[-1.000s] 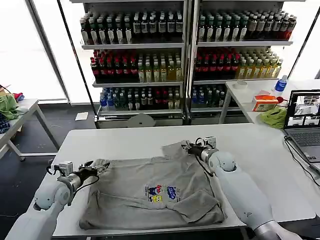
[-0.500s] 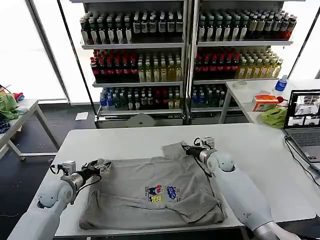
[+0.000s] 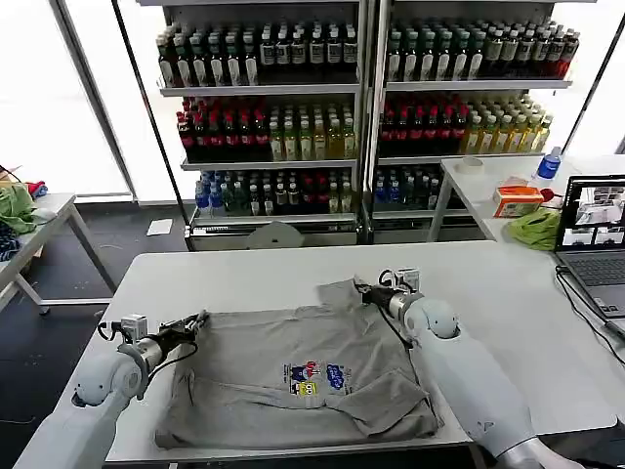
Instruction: Fold and organize the clothes.
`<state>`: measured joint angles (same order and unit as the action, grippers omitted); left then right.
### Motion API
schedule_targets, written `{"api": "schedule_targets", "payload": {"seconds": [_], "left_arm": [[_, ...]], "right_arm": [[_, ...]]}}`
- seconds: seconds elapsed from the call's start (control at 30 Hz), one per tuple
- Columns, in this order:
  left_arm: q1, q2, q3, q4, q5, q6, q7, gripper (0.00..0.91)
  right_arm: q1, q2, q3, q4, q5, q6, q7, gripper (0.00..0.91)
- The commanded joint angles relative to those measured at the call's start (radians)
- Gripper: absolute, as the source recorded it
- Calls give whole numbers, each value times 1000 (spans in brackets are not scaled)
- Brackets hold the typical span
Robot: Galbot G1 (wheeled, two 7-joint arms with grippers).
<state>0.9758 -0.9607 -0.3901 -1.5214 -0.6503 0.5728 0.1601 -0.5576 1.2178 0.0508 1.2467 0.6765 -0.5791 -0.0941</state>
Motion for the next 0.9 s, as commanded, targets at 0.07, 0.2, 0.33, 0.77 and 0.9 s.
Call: {"api": "schedule_targets", "payload": {"seconds": [0.07, 0.2, 0.33, 0.77, 0.9], "left_arm": [[-7, -9, -1, 2, -1, -3, -14, 10], [1, -4, -10, -17, -3, 0, -38, 10], [27, -4, -38, -82, -23, -3, -60, 10], [215, -18, -174, -343, -49, -30, -95, 10], [280, -38, -215, -417, -51, -29, -110, 10]], "right_arm": [[-15, -2, 14, 33, 33, 3, 6, 0], [-40, -15, 26, 98, 108, 9, 29, 0], [-87, -43, 49, 195, 152, 8, 52, 0], [-278, -162, 163, 480, 258, 9, 113, 0], [-365, -202, 204, 552, 272, 20, 121, 0]]}}
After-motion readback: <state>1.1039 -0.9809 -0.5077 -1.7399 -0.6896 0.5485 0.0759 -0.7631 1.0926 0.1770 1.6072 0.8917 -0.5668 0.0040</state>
